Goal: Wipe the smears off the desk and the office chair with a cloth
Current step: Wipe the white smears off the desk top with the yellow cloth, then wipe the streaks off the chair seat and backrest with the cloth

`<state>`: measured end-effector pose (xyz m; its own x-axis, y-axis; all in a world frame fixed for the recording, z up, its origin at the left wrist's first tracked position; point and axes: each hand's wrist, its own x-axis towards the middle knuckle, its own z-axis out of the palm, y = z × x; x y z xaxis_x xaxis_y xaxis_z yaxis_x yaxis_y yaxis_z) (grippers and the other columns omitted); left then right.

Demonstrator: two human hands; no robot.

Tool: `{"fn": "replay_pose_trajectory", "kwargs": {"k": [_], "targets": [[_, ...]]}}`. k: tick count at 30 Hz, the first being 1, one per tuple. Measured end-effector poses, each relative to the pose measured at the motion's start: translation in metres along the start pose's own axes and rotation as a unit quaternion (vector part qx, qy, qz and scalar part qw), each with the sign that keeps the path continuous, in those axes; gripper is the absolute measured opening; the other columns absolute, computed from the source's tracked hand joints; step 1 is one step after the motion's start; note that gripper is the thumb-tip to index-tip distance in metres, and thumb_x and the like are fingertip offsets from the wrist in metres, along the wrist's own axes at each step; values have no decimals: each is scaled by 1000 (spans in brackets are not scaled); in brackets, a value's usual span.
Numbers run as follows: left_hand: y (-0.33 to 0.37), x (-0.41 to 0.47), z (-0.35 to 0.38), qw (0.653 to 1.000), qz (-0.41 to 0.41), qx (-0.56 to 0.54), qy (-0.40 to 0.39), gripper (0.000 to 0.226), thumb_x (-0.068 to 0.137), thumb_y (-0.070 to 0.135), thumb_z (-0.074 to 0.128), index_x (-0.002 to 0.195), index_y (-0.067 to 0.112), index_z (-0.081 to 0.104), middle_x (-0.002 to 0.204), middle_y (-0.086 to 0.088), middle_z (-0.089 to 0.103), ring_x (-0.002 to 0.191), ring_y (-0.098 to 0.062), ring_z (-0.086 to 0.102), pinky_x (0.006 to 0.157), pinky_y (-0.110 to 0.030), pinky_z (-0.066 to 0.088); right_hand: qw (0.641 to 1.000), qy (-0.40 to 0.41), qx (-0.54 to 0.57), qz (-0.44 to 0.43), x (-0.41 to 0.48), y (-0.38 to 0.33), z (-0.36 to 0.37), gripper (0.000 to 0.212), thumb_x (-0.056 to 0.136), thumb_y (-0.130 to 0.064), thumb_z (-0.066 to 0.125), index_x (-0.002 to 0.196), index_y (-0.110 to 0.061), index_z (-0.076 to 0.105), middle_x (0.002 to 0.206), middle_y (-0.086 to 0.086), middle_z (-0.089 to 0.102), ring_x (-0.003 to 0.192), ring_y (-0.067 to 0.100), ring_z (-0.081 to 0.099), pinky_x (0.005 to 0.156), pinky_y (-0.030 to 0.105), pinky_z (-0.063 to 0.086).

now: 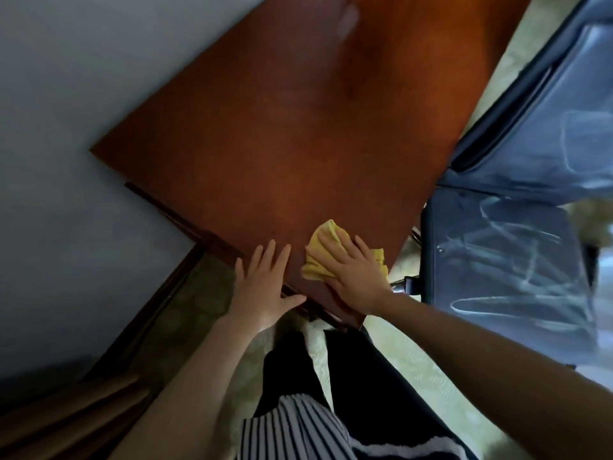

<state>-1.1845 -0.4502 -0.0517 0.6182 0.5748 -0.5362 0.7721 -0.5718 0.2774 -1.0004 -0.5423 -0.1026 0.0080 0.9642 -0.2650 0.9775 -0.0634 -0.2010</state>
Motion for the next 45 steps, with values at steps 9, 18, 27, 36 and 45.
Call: {"fn": "replay_pose_trajectory", "kwargs": {"k": [9, 18, 27, 36, 45], "targets": [[32, -24, 19, 990, 7, -132, 41, 69, 98, 48, 39, 153, 23, 6, 161, -1, -4, 147, -21, -3, 116, -48, 3, 993, -24, 113, 2, -71, -35, 12, 56, 102, -29, 34, 148, -37, 3, 153, -17, -11, 139, 8, -22, 116, 36, -6], [136, -73, 42, 737, -101, -668, -20, 33, 100, 34, 43, 125, 16, 56, 108, -3, 66, 96, -20, 64, 79, -32, 51, 888, 134, 434, 70, -168, -22, -12, 48, 102, -11, 35, 144, -33, 28, 152, -3, 32, 139, 9, 29, 115, 24, 22], [326, -135, 35, 694, 121, -705, -80, 29, 86, 33, 58, 111, 21, 65, 101, 1, 73, 93, -13, 69, 82, -31, 52, 864, 335, 354, 126, -335, 42, -87, 49, 101, -11, 39, 148, -22, 29, 151, -8, 33, 140, 8, 28, 115, 33, 25], [500, -211, 74, 702, 293, -633, -141, 24, 93, 16, 55, 111, 30, 63, 110, 9, 71, 106, -6, 64, 87, -27, 53, 804, 459, 325, 194, -511, 90, -130, 53, 99, -4, 44, 139, -35, 32, 144, -18, 37, 136, -5, 29, 112, 14, 21], [611, -226, 92, 679, 289, -626, -252, 25, 97, 12, 44, 112, 14, 63, 107, -9, 72, 96, -18, 69, 85, -34, 53, 724, 524, 363, 265, -610, 126, -137, 47, 89, -31, 56, 133, -38, 44, 144, -16, 42, 136, -4, 30, 116, 27, 23]]}}
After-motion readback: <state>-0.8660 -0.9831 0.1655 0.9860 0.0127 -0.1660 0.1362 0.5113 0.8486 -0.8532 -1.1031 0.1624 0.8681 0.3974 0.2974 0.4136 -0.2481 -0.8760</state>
